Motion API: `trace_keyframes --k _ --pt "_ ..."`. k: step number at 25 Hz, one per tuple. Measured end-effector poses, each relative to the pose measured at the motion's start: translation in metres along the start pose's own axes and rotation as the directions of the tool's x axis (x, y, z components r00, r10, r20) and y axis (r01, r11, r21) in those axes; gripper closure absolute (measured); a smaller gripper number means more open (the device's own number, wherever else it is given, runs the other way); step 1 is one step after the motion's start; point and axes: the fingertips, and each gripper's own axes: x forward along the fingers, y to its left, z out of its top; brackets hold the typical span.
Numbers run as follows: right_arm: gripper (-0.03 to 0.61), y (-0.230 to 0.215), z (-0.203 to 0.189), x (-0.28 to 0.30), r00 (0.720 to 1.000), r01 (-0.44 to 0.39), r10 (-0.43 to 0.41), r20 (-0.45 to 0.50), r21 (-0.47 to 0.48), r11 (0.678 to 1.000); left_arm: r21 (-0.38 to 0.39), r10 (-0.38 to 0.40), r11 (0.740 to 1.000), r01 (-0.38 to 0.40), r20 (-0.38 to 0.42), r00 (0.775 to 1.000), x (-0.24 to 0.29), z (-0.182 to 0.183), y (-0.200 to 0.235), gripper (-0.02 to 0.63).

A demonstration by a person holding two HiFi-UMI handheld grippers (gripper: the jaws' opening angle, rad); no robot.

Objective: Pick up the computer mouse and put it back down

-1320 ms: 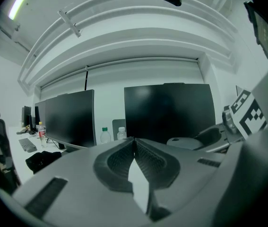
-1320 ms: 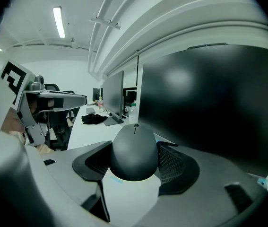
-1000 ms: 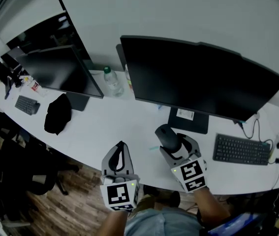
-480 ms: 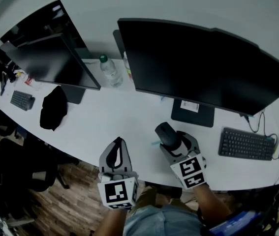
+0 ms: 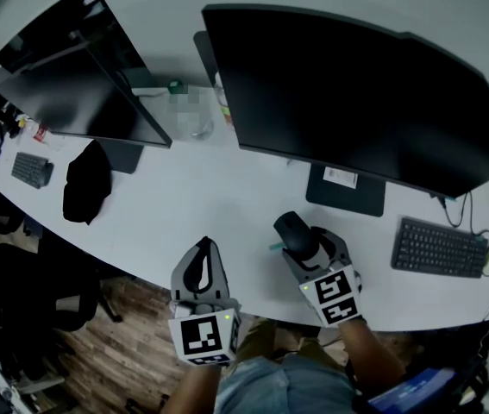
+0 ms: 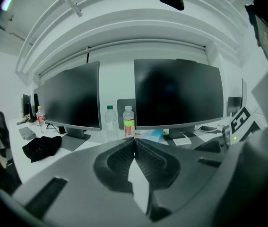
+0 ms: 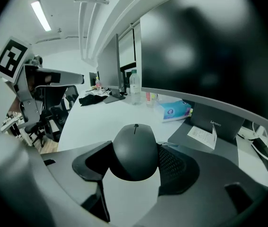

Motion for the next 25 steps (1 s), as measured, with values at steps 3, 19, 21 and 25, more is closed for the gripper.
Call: trace_keyframes --k 3,19,21,25 --pt "0.276 0.001 -0.008 0.008 1.0 -0.004 0.004 -0.019 0.008 1.0 -0.008 0.004 1.0 -0.004 -0.02 1.0 0.003 -0.005 0.004 0.606" --pt "0.276 0.007 -0.045 0.038 0.995 -0.007 0.011 -0.1 0.036 0.999 -0.02 0.003 1.0 -0.004 -0.085 0.996 0.013 -0.032 0.018 0.606" --pt "0.276 0.007 -0.047 0.039 0.994 -0.003 0.006 -0.105 0.033 0.999 -0.022 0.0 1.0 -0.002 -0.091 0.996 0.013 -0.035 0.017 0.606" --pt "0.276 0.008 -0.051 0.042 0.992 0.006 -0.006 -0.129 0.0 1.0 -0.034 -0.003 0.999 0.0 -0.108 0.994 0.014 -0.039 0.017 0.606"
